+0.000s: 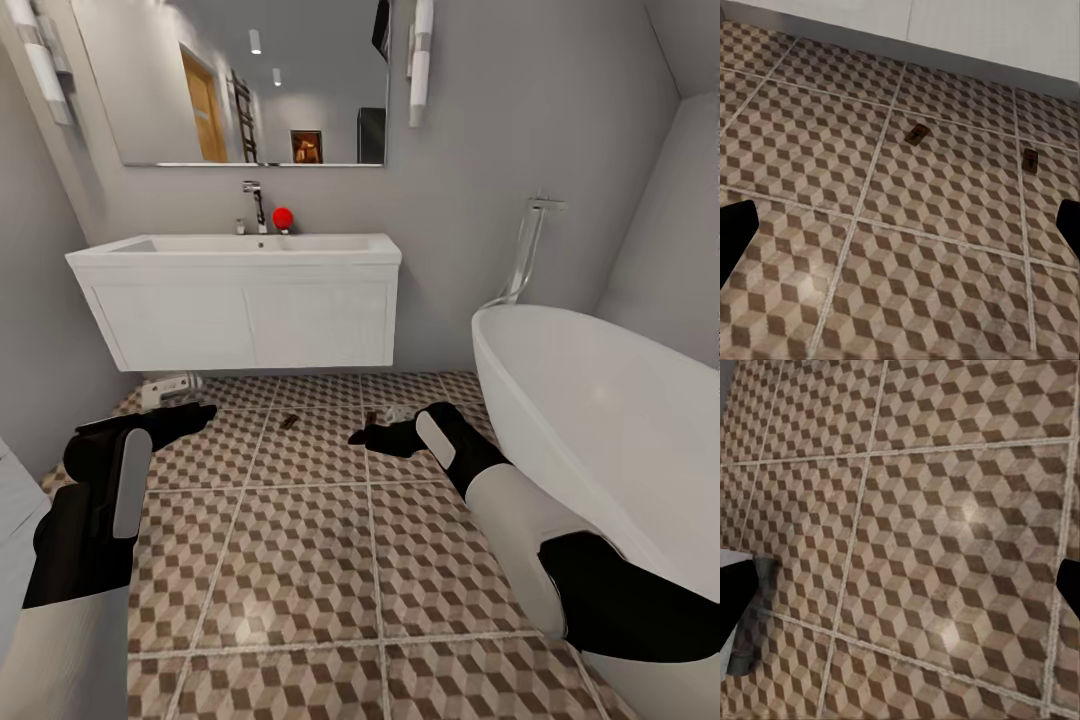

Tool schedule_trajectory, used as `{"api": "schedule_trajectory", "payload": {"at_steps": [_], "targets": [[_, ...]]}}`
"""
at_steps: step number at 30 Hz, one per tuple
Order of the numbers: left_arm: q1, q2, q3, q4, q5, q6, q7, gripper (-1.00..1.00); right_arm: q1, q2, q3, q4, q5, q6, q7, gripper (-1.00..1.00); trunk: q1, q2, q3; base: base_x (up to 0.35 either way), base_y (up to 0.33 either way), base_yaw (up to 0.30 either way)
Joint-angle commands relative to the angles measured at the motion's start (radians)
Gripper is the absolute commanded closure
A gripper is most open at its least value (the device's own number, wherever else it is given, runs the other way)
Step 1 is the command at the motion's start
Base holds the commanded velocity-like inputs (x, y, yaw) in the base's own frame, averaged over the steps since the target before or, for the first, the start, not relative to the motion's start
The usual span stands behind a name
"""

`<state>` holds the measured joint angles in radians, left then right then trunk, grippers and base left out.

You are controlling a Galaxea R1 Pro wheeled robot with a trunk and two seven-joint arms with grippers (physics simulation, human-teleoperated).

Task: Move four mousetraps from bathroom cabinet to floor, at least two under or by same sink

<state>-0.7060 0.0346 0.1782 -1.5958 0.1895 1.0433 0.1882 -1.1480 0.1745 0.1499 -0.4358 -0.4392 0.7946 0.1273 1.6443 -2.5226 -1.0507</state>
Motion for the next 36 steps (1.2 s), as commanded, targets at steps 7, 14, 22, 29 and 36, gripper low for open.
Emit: {"api": "schedule_trajectory", "payload": {"at_steps": [7, 14, 22, 29, 36], "targets": [[0.044, -0.003, 0.000, -0.001, 0.011, 0.004, 0.009, -1.00, 0.047, 0.000, 0.032, -0.002, 0.012, -0.001, 0.108, -1.00, -0.003, 0.001, 0.026, 0.000, 0.000, 0.000], [0.057, -0.004, 0.000, -0.001, 0.012, 0.004, 0.009, -1.00, 0.091, 0.000, 0.044, -0.002, 0.012, -0.003, 0.155, -1.00, -0.006, 0.003, 0.053, 0.000, 0.000, 0.000], [0.061, -0.005, -0.001, -0.001, 0.012, 0.004, 0.010, -1.00, 0.147, 0.000, 0.047, -0.003, 0.013, -0.018, 0.188, -1.00, -0.010, 0.005, 0.083, 0.000, 0.000, 0.000], [0.062, -0.006, -0.002, -0.001, 0.013, 0.004, 0.010, -1.00, 0.162, 0.000, 0.048, -0.002, 0.013, -0.059, 0.195, -1.00, -0.013, 0.006, 0.110, 0.000, 0.000, 0.000], [0.061, -0.007, -0.002, -0.001, 0.013, 0.004, 0.010, -1.00, 0.168, 0.000, 0.050, -0.002, 0.013, -0.079, 0.197, -1.00, -0.016, 0.008, 0.137, 0.000, 0.000, 0.000]]}}
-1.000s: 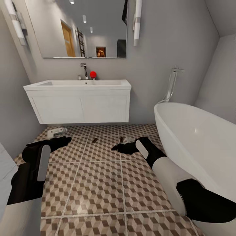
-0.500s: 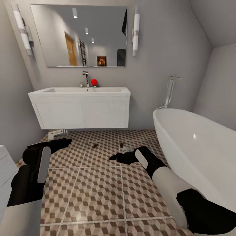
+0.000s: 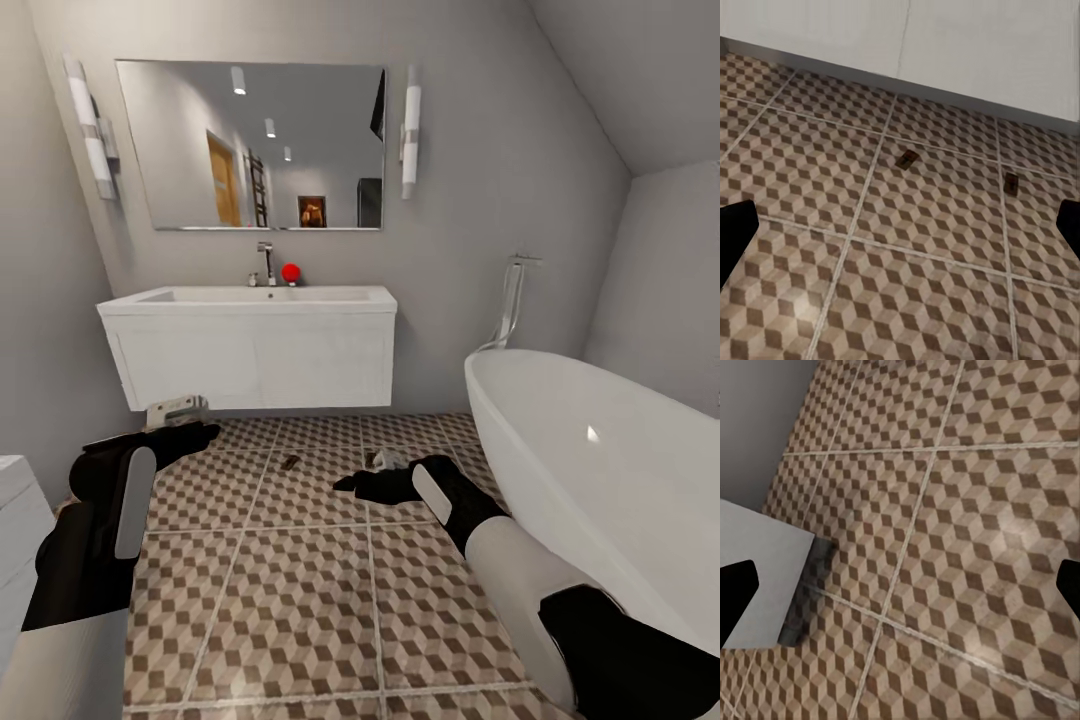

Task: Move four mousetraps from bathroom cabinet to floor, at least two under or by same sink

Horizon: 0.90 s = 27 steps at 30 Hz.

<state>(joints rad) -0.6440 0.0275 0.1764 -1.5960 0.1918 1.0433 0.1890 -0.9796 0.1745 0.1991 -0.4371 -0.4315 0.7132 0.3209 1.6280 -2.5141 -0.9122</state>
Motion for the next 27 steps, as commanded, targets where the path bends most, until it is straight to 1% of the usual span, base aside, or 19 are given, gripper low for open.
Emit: {"api": "schedule_trajectory", "payload": {"at_steps": [1, 27], "targets": [[-0.001, 0.001, 0.000, -0.001, 0.011, 0.004, 0.009, -1.00, 0.000, 0.000, 0.001, 0.000, 0.005, 0.001, 0.004, -1.00, -0.001, 0.000, 0.003, 0.000, 0.000, 0.000], [0.000, 0.000, 0.000, -0.001, 0.011, 0.004, 0.009, -1.00, 0.005, 0.000, 0.000, 0.001, 0.008, -0.007, 0.004, -1.00, -0.012, 0.006, 0.103, 0.000, 0.000, 0.000]]}}
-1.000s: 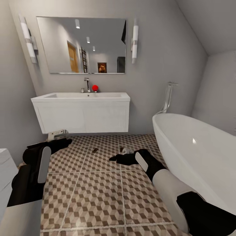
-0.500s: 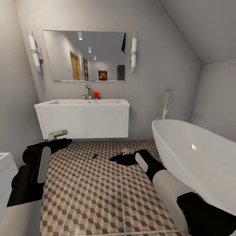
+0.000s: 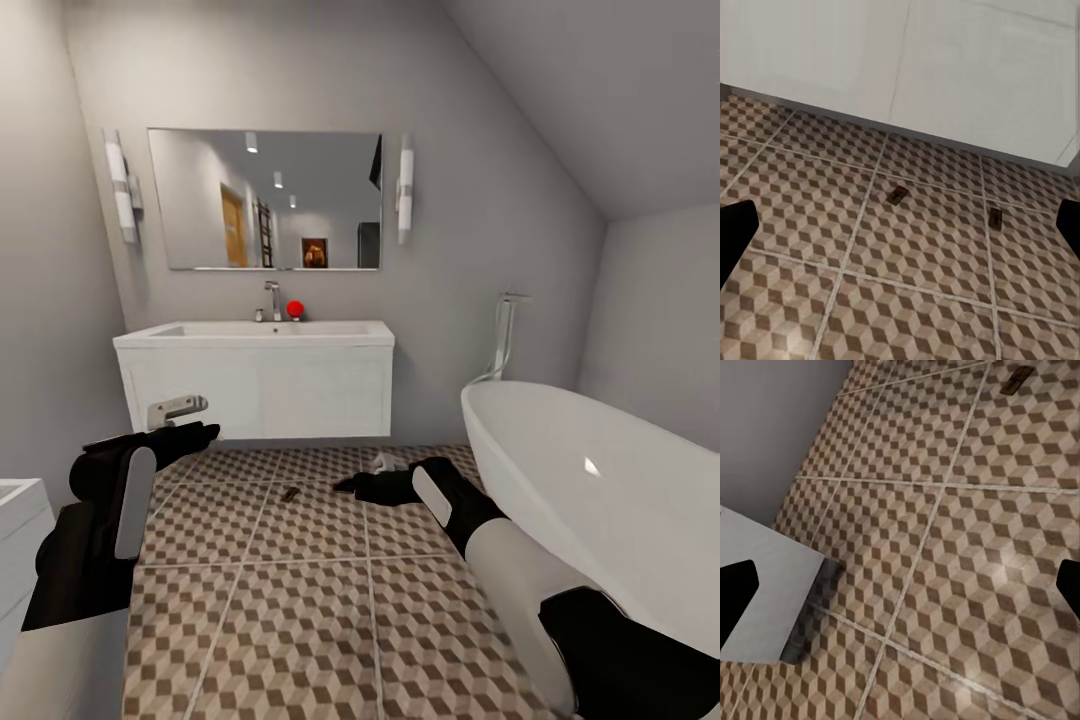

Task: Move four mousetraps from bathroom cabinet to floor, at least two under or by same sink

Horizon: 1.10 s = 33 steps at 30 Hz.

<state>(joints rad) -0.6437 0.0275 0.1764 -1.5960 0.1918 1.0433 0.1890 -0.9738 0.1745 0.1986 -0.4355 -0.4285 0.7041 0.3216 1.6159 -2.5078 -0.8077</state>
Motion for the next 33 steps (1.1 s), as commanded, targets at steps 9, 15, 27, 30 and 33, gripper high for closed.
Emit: {"api": "schedule_trajectory", "payload": {"at_steps": [9, 15, 27, 30, 33], "targets": [[-0.001, 0.001, 0.000, -0.001, 0.015, 0.004, 0.009, -1.00, 0.000, 0.000, 0.000, -0.001, 0.006, 0.002, 0.004, -1.00, -0.004, 0.002, 0.034, 0.000, 0.000, 0.000], [-0.001, 0.003, 0.000, -0.001, 0.016, 0.004, 0.009, -1.00, 0.000, 0.000, 0.000, 0.000, 0.006, -0.023, 0.003, -1.00, -0.007, 0.003, 0.057, 0.000, 0.000, 0.000], [-0.001, 0.003, 0.000, -0.001, 0.017, 0.004, 0.009, -1.00, 0.013, 0.000, -0.001, -0.001, 0.005, -0.082, 0.004, -1.00, -0.012, 0.006, 0.103, 0.000, 0.000, 0.000], [-0.001, 0.003, 0.000, -0.001, 0.017, 0.004, 0.009, -1.00, 0.014, 0.000, -0.001, -0.002, 0.005, -0.085, 0.004, -1.00, -0.014, 0.007, 0.115, 0.000, 0.000, 0.000], [-0.001, 0.002, 0.000, -0.001, 0.017, 0.004, 0.009, -1.00, 0.014, 0.000, -0.001, -0.002, 0.005, -0.087, 0.005, -1.00, -0.015, 0.007, 0.126, 0.000, 0.000, 0.000]]}}
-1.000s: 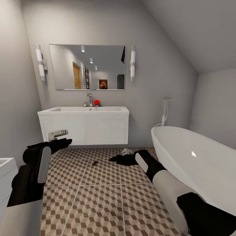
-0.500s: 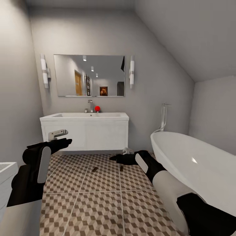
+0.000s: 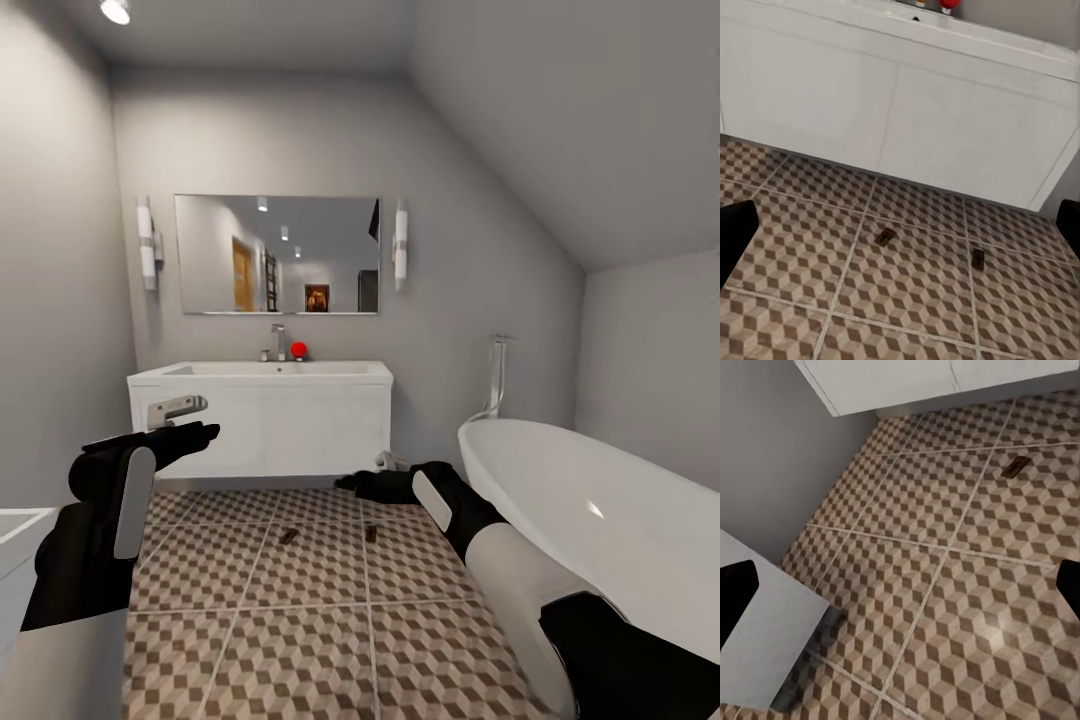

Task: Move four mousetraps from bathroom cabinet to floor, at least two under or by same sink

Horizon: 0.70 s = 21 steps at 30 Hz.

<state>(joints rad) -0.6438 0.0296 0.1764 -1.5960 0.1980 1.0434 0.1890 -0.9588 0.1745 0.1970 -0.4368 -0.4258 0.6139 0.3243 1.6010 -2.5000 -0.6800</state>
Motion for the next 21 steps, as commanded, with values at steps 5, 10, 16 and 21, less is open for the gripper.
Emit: {"api": "schedule_trajectory", "payload": {"at_steps": [5, 10, 16, 21], "targets": [[-0.001, -0.001, 0.000, -0.001, 0.011, 0.004, 0.009, -1.00, 0.000, 0.000, 0.001, 0.000, 0.002, 0.001, 0.002, -1.00, -0.013, 0.021, 0.016, 0.000, 0.000, 0.000], [-0.001, -0.001, 0.000, -0.001, 0.011, 0.004, 0.009, -1.00, 0.000, 0.000, 0.001, 0.000, 0.002, 0.001, 0.002, -1.00, -0.032, 0.056, 0.032, 0.000, 0.000, 0.000], [-0.001, -0.001, 0.000, -0.001, 0.011, 0.004, 0.009, -1.00, 0.000, 0.000, -0.001, 0.000, 0.001, 0.000, 0.002, -1.00, -0.055, 0.098, 0.050, 0.000, 0.000, 0.000], [0.000, -0.001, 0.000, -0.001, 0.011, 0.004, 0.009, -1.00, 0.000, 0.000, -0.002, 0.000, 0.001, 0.000, 0.002, -1.00, -0.074, 0.133, 0.066, 0.000, 0.000, 0.000]]}}
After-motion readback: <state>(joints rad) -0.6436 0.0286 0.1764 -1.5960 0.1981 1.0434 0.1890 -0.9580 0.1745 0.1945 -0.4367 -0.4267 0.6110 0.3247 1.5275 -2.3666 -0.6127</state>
